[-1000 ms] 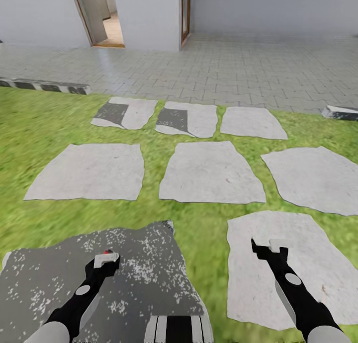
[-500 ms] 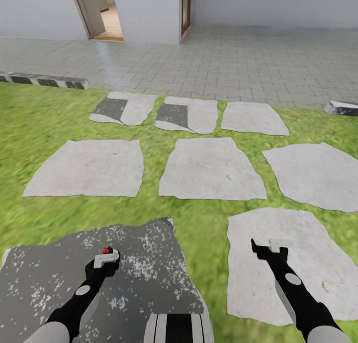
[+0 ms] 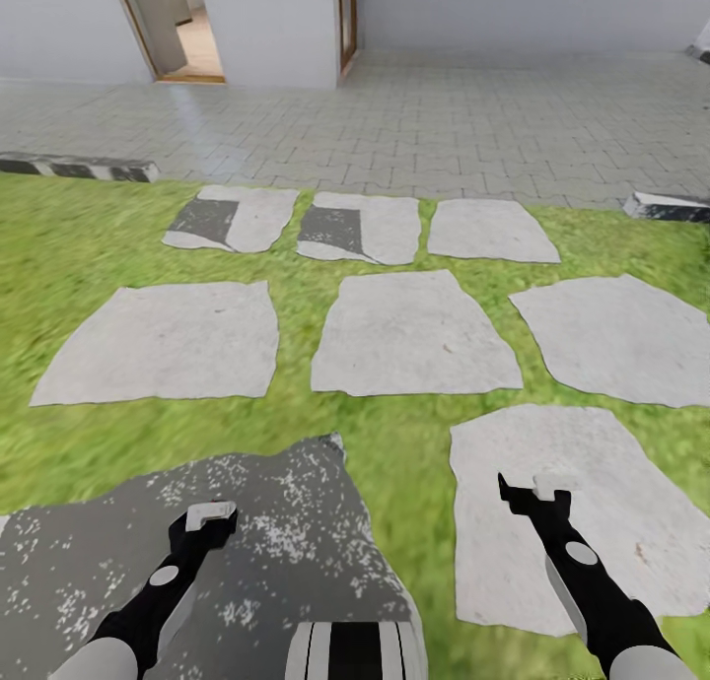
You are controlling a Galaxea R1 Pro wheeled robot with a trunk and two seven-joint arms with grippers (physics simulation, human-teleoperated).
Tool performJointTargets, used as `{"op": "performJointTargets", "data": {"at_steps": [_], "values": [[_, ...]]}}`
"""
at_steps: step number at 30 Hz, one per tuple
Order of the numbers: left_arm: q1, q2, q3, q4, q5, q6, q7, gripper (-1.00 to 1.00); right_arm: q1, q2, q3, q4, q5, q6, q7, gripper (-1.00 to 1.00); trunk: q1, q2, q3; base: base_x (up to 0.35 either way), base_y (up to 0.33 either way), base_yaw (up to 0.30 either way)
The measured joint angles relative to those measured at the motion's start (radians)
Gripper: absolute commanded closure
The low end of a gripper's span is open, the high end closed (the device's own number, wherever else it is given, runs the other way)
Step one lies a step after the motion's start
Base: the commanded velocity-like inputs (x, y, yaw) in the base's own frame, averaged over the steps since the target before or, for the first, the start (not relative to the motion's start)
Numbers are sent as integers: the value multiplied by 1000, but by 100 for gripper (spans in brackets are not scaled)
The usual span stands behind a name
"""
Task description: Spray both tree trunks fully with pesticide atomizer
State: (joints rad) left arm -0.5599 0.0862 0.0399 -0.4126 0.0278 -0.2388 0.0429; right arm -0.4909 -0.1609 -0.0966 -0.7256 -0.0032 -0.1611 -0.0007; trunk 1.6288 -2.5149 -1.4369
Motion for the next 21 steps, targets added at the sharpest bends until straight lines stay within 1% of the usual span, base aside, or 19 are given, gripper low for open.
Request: {"op": "performJointTargets", "data": {"at_steps": [4,21], "values": [[0,0,0,0,0,0,0,-100,0,0,0,0,0,0,0,-100,0,0,0,1,7,-53],[0,0,0,0,0,-2,0,-100,0,1,0,0,0,0,-1,-100,0,0,0,0,0,-1]]}}
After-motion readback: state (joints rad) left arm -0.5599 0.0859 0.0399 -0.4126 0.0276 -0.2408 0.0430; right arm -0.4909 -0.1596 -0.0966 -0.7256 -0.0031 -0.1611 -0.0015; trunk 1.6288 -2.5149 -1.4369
